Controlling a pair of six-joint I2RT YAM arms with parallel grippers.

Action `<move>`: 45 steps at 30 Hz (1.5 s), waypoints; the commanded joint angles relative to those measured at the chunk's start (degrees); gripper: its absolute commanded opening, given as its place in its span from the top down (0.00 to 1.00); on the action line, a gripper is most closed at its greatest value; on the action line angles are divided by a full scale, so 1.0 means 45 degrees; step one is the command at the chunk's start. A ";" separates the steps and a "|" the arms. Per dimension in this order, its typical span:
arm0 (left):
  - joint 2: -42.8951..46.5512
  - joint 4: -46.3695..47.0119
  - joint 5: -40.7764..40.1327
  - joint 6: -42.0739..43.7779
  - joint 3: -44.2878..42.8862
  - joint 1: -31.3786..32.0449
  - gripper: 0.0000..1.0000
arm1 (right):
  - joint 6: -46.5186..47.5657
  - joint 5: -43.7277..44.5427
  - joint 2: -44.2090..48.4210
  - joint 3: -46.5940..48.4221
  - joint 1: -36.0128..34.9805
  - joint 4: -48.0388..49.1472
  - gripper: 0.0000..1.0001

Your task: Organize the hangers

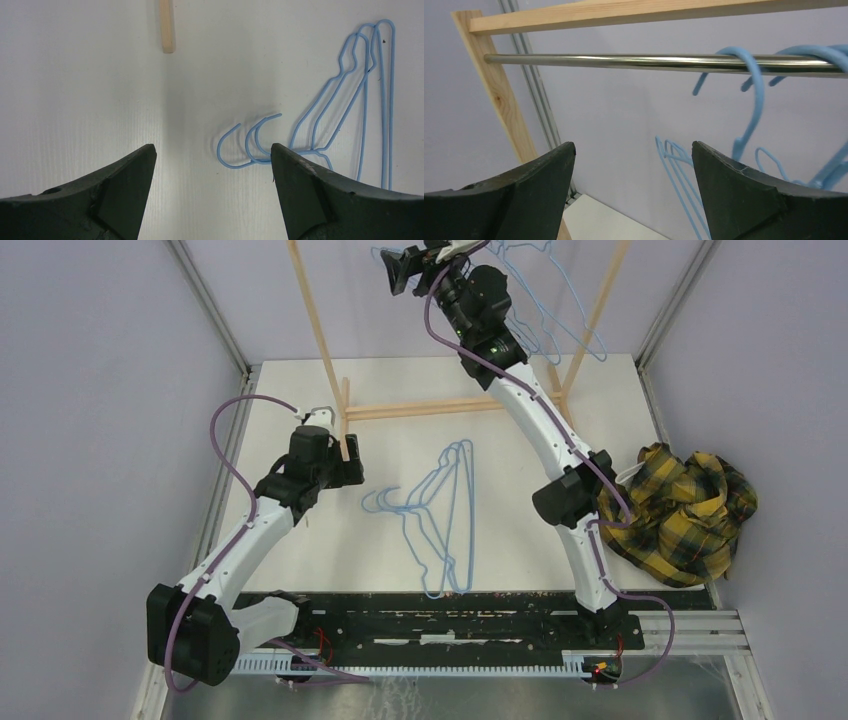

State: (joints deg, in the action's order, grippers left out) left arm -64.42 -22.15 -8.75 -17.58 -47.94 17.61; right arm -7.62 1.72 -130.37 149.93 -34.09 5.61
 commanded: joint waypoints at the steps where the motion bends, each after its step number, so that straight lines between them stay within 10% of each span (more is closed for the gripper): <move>1: 0.0330 0.0591 0.0303 -0.0460 -0.0075 0.0013 0.09 | -0.0318 0.1108 -0.0082 0.0720 0.0748 0.0734 0.05; 29: 0.0085 0.0630 0.0196 -0.0434 -0.0105 0.0014 0.09 | -0.1598 0.2022 0.4716 -0.6286 0.4908 0.0922 0.05; 45: 0.0328 0.0489 -0.0100 -0.0370 0.0000 0.0011 0.08 | -0.2935 0.1385 0.5014 -0.5806 0.6529 -0.1406 0.05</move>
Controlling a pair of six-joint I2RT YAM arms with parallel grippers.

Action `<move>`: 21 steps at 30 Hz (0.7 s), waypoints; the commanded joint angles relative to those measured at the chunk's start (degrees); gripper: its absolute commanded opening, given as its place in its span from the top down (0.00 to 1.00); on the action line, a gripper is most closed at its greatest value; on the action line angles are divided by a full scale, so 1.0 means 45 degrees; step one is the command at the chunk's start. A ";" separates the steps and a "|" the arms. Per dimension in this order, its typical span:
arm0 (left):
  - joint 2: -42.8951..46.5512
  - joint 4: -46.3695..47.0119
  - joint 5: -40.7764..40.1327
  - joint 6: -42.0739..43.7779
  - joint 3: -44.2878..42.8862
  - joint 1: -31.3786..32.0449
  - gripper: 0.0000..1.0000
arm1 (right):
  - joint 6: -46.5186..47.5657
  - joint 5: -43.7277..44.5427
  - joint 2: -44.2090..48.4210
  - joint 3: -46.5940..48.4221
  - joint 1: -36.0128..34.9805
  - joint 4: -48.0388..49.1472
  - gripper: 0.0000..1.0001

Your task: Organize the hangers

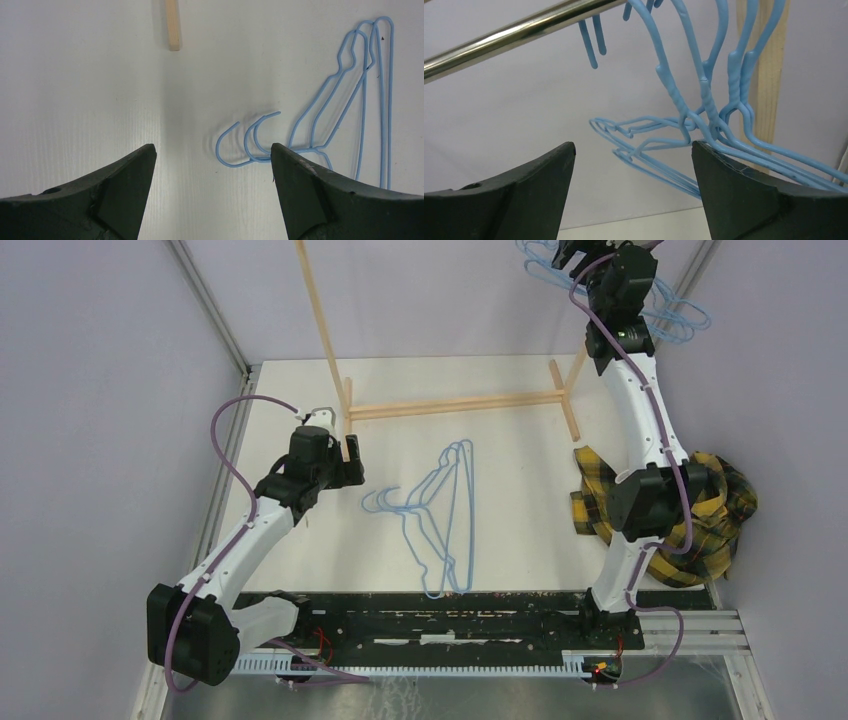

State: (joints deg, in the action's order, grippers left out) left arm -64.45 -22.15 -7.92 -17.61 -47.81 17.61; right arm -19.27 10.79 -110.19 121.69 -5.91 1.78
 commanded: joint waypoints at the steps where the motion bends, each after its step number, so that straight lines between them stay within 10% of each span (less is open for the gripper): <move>1: 0.0297 0.0489 -0.0280 -0.0360 -0.0053 0.0013 0.09 | -0.0223 -0.1148 0.0640 0.0403 0.0277 -0.0626 0.05; 21: 0.0152 0.0489 -0.0321 -0.0364 -0.0070 0.0013 0.09 | -0.0648 -0.8378 0.4423 -0.2502 -0.0122 -0.2138 0.02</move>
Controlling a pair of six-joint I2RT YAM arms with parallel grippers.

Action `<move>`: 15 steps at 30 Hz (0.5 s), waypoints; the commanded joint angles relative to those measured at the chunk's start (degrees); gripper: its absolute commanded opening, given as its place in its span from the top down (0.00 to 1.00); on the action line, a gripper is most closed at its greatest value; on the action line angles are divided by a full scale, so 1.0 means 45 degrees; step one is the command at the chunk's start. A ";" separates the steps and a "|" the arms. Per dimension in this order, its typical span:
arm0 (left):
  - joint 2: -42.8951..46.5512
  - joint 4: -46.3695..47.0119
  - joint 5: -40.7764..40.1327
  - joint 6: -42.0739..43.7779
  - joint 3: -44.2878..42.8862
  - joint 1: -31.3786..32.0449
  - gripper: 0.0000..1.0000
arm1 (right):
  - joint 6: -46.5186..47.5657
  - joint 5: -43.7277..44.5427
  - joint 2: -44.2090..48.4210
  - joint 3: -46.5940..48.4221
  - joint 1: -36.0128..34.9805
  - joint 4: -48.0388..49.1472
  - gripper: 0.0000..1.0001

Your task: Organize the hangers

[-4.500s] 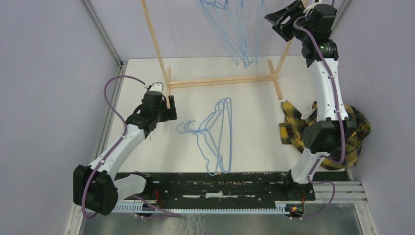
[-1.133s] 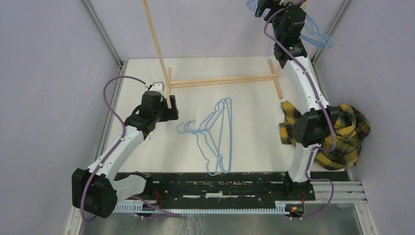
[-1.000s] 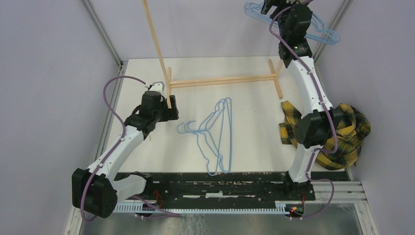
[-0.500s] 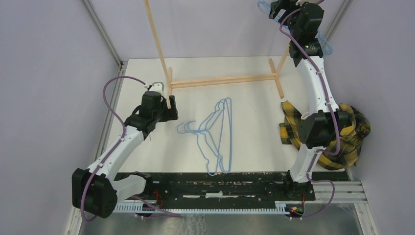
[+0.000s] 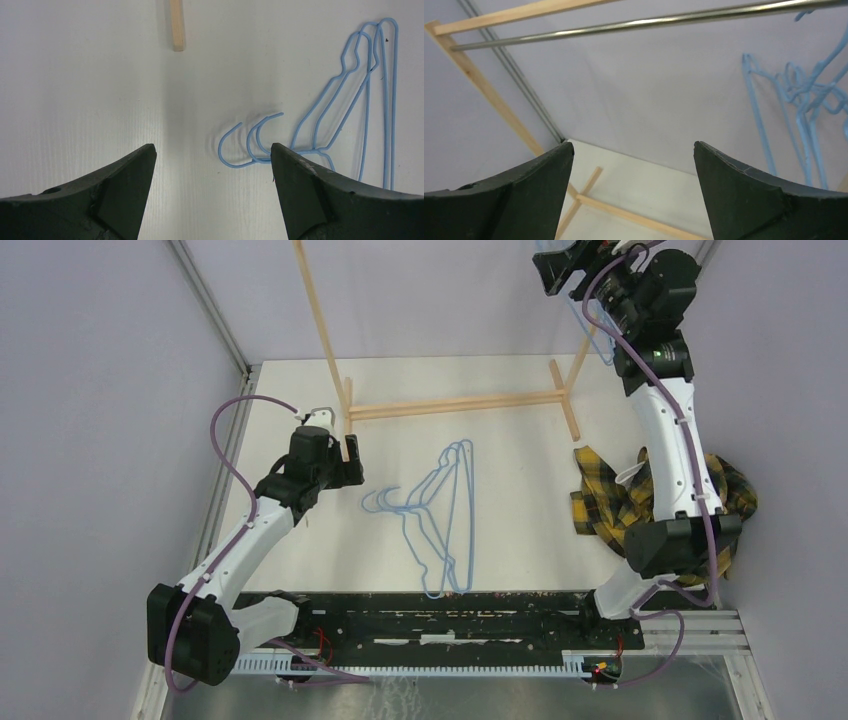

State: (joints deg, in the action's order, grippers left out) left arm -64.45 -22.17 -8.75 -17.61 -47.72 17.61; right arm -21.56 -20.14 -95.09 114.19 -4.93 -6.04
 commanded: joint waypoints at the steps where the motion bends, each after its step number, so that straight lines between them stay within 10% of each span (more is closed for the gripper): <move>1: 0.0133 0.0494 -0.0112 -0.0365 -0.0097 0.0013 0.09 | 0.0132 -0.1553 0.1242 -0.1066 -0.0613 -0.0711 0.02; 15: 0.0159 0.0487 -0.0431 -0.0463 -0.0044 0.0013 0.08 | 0.1778 0.0623 0.3006 -0.9258 -0.7550 -0.2899 0.31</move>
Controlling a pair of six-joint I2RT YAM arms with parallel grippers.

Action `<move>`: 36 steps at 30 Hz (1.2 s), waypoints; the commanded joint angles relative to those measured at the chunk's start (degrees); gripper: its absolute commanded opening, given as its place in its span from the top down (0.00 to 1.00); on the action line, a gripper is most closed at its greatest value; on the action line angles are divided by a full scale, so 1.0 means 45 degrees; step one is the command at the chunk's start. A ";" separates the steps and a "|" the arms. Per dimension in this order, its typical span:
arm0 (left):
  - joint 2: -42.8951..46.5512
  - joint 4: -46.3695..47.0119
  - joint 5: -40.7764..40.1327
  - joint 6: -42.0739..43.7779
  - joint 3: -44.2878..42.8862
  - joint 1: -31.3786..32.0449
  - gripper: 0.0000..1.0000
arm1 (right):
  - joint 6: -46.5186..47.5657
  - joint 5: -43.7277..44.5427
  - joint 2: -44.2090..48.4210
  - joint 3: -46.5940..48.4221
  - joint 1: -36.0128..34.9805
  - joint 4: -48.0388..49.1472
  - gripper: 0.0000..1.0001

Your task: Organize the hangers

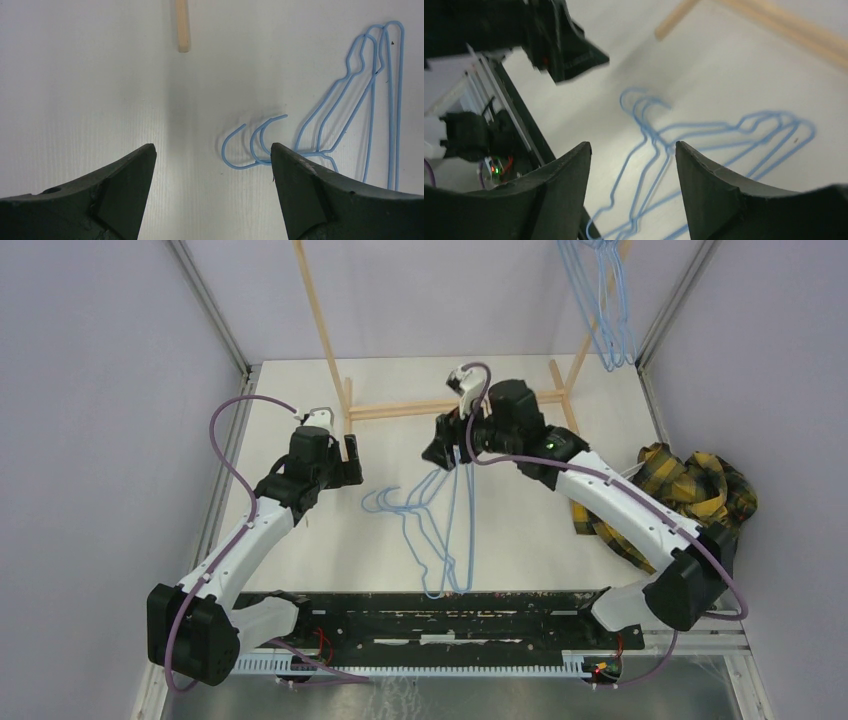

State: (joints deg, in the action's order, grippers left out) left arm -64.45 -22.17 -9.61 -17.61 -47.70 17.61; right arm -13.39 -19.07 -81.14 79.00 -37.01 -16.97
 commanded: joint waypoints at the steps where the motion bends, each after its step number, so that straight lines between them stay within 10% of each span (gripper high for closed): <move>1: 0.0151 0.0491 -0.0213 -0.0463 -0.0040 0.0018 0.09 | -0.0156 0.0348 -0.0230 -0.1872 -0.0541 -0.0567 0.35; 24: -0.0139 0.0406 -0.0222 -0.0437 -0.0156 0.0013 0.08 | -0.1127 0.3833 -0.5222 -0.3408 -0.2468 0.1476 0.43; 31: -0.0369 0.0426 -0.0102 -0.0782 -0.0525 0.0013 0.09 | -0.1489 0.3276 -0.5923 -0.3561 -0.2459 0.1969 0.59; 36: -0.0635 0.0741 -0.0276 -0.1123 -0.0557 0.0033 0.09 | -0.1448 0.3771 -0.5114 -0.3960 -0.2422 0.1984 0.91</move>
State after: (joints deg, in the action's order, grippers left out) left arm -66.48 -22.11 -10.20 -17.72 -47.83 17.61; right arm -19.49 -3.84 -106.59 62.59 -48.10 -8.75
